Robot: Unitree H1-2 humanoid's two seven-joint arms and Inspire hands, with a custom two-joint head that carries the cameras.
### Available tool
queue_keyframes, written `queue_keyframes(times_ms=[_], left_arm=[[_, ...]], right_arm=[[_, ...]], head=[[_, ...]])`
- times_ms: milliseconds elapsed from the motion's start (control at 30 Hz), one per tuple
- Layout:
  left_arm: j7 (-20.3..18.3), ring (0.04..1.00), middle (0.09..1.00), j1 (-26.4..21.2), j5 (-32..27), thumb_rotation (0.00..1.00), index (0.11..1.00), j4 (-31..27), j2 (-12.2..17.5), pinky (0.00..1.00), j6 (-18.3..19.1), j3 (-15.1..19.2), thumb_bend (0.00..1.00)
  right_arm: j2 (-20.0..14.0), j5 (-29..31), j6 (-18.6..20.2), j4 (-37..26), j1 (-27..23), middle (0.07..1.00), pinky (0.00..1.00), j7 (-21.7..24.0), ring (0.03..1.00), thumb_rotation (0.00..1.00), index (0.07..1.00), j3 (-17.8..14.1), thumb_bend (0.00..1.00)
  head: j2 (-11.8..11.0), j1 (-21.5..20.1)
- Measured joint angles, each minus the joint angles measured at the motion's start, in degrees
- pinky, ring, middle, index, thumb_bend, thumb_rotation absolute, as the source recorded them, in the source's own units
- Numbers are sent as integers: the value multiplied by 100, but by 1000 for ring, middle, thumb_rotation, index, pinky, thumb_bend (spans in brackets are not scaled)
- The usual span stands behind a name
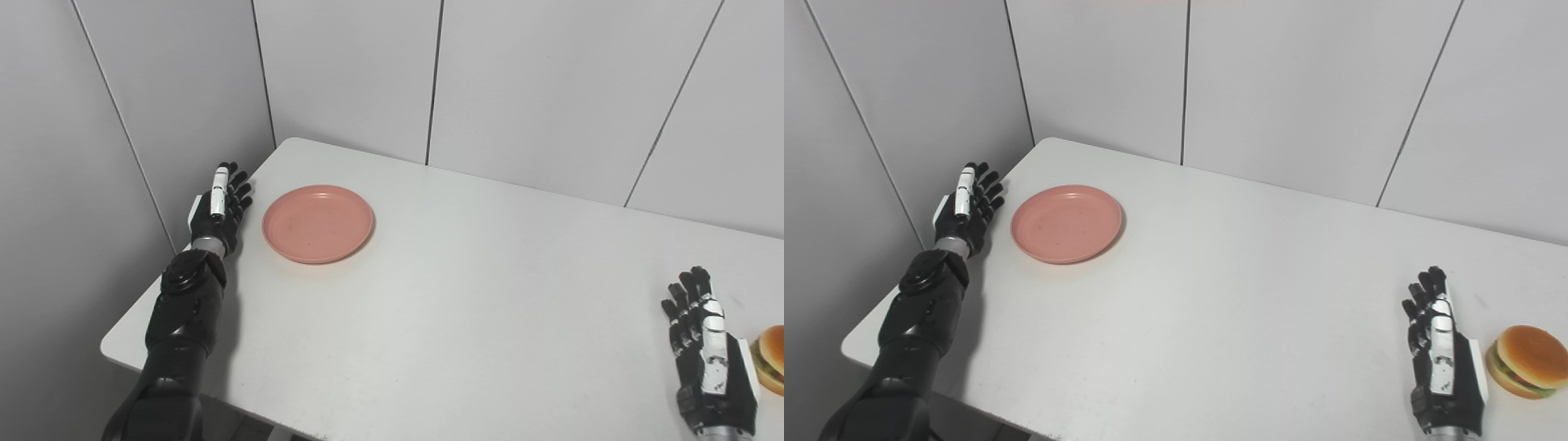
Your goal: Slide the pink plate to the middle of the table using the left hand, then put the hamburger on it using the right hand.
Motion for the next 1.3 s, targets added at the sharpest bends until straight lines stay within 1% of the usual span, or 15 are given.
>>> queue_keyframes(times_ms=[33, 100, 233, 433, 600, 833, 933, 1067, 1300], left_arm=[[-7, 918, 921, 0, -7, 1000, 912, -1, -8, 926, -1, -11, 372], [0, 904, 910, 2, -28, 1000, 903, -19, -31, 905, 13, -11, 363], [19, 889, 895, 22, -86, 1000, 890, -102, -105, 896, 77, -40, 380], [3, 889, 894, 22, -93, 1000, 889, -212, -270, 893, 79, -189, 367], [-130, 911, 908, 22, -204, 1000, 904, -280, -418, 935, 146, -236, 353], [-237, 906, 907, 22, -235, 1000, 905, -293, -482, 934, 150, -257, 340], [-238, 908, 910, 21, -343, 1000, 909, -333, -568, 937, 152, -244, 351], [-289, 897, 900, 19, -438, 1000, 902, -382, -688, 918, 154, -273, 359], [-355, 894, 895, 20, -466, 1000, 899, -490, -855, 918, 181, -367, 354]], right_arm=[[1, 1, 14, -11, 6, 1000, 1000, -1, 1000, 1000, 1000, 0, 207], [7, 1, 41, -43, 25, 1000, 1000, -8, 1000, 1000, 1000, -2, 208], [12, 4, 51, -69, 44, 1000, 1000, -7, 1000, 1000, 1000, -2, 210], [17, 8, 54, -69, 46, 1000, 1000, -5, 1000, 1000, 1000, 0, 211], [24, -20, 57, -73, 44, 999, 1000, -15, 1000, 1000, 1000, 14, 205], [33, -36, 54, -70, 44, 993, 1000, -18, 1000, 1000, 1000, 12, 197], [38, -39, 56, -73, 46, 990, 1000, -26, 1000, 1000, 1000, 9, 197], [46, -50, 58, -74, 46, 994, 1000, -29, 1000, 1000, 999, 13, 222], [51, -106, 55, -79, 49, 986, 1000, -45, 994, 1000, 994, 22, 233]], head=[[0, -9], [9, -9], [35, -26], [61, -53], [88, -132], [105, -149], [132, -185], [158, -220], [220, -272]])
